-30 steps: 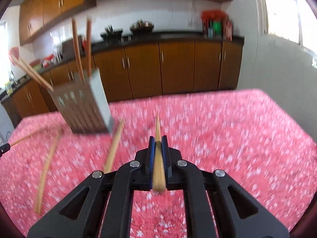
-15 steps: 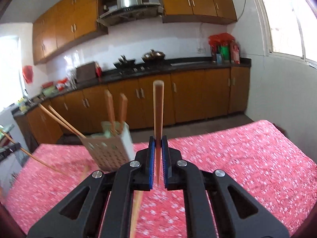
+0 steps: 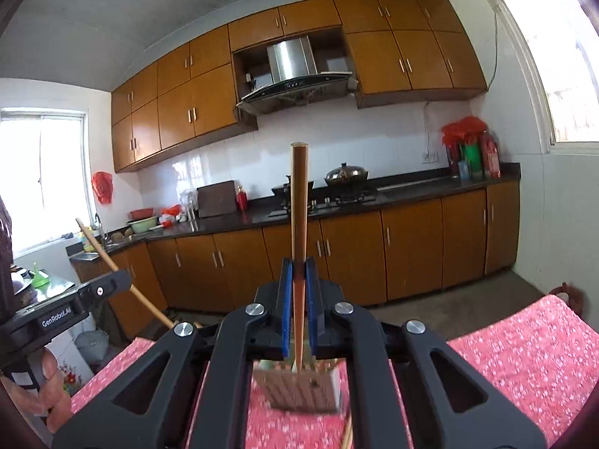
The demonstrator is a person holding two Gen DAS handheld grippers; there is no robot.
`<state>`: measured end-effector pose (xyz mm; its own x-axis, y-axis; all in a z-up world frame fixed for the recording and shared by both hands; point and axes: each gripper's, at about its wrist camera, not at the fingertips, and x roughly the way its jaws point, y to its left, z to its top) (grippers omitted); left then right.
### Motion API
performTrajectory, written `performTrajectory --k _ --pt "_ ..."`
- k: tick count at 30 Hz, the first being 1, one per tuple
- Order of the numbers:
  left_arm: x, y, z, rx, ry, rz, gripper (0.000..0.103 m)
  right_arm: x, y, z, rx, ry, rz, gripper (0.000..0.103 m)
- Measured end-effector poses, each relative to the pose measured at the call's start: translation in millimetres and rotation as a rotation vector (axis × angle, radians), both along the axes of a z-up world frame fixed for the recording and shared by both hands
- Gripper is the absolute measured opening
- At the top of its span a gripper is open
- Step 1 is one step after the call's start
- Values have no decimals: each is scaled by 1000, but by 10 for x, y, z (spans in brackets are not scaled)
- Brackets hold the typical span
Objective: Organize utensils
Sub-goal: 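Lift the left gripper's chopstick over the metal holder while the right gripper carries its chopstick there, then open the left gripper over the holder while the right gripper releases its chopstick into it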
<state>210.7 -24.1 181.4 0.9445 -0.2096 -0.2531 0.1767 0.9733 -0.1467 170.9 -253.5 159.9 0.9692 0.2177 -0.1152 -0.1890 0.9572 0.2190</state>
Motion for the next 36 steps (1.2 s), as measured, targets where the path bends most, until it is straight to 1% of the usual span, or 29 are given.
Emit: performTrajectory --k 5,7,10,14,16,17,18,19,21,24,27,29,30,32,34,35,36 --pt "324 -100 -14 -51 -22 26 8 284 62 -53 -18 3 -22 8" --pt "431 -140 -53 -45 -24 25 8 409 46 -134 -12 29 -29 8" --pt "608 -201 -212 -33 3 15 8 537 22 -277 -1 71 -28 8" --pt "760 -231 -429 -25 62 2 8 574 77 -397 -15 105 -18 8" --pt "773 -227 -486 -19 76 2 11 568 94 -408 -16 109 -14 10" --pt "770 -218 -488 -20 76 -1 12 554 94 -400 -18 108 -13 17" --pt "758 -210 -480 -19 76 1 16 535 103 -375 -20 104 -16 21" --pt "733 -183 -468 -21 72 3 21 507 94 -344 -22 95 -22 30" --pt "656 -143 -410 -28 54 9 27 441 66 -261 -24 71 -30 31" --pt "476 -31 -305 -42 32 24 30 297 -15 -162 -17 47 -48 31" --pt "233 151 -249 -46 24 64 36 136 -170 -145 -14 53 -95 31" --pt "68 321 -298 -44 41 98 38 52 -284 -237 -12 89 -119 31" --pt "17 386 -335 -41 51 108 38 18 -353 -344 -16 126 -138 31" --pt "-72 541 -498 -22 88 145 40 21 -441 -568 -23 208 -163 31" --pt "-97 688 -812 17 163 181 40 102 -517 -1005 -21 353 -155 31" --pt "-93 726 -916 26 193 188 40 128 -516 -1144 -24 402 -147 29" --pt "-66 784 -1132 37 260 200 40 185 -500 -1415 -24 491 -117 23"
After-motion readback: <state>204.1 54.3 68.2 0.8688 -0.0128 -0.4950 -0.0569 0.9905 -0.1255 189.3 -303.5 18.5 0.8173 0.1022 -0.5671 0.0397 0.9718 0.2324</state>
